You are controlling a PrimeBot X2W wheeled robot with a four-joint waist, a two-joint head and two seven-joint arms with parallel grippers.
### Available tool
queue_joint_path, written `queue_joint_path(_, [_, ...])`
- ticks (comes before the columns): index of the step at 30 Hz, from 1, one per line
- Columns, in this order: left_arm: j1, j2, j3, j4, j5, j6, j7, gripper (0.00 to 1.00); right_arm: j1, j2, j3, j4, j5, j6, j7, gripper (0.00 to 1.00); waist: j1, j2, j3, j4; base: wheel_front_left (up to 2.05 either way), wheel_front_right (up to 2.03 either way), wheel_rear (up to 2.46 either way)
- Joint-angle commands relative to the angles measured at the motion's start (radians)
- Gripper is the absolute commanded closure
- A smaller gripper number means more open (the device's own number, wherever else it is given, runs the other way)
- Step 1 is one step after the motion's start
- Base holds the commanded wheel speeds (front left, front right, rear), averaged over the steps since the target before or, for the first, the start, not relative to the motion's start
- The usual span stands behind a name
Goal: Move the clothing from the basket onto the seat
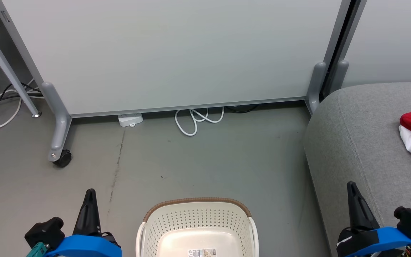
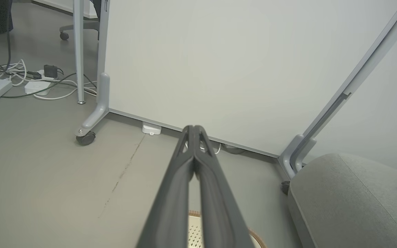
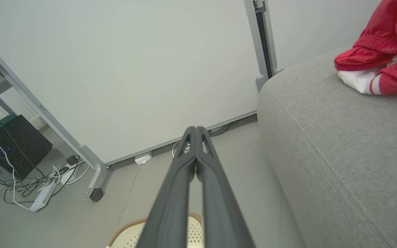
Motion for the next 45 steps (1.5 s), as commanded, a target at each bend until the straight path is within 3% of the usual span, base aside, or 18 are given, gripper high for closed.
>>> queue_joint_path(1, [-0.033,0.001,0.005,-0.020,-0.041,-0.003,0.009,1.00,-0.024,-0.004,-0.004,-0.022,0.043,0.000,0.008,1.00,-0.0001,0.0000,0.000,-0.001,0.00,0.00,0.00])
queue_joint_path(23, [-0.053,0.001,0.033,-0.041,-0.391,-0.011,0.094,1.00,-0.043,-0.005,-0.014,-0.033,0.388,0.000,0.095,1.00,-0.0001,0.0000,0.002,-0.012,0.00,0.00,0.00])
queue_joint_path(45, [-0.069,0.000,0.057,-0.055,-0.657,-0.016,0.159,1.00,-0.057,-0.006,-0.023,-0.041,0.651,0.000,0.163,1.00,-0.0001,0.0000,0.004,-0.024,0.00,0.00,0.00])
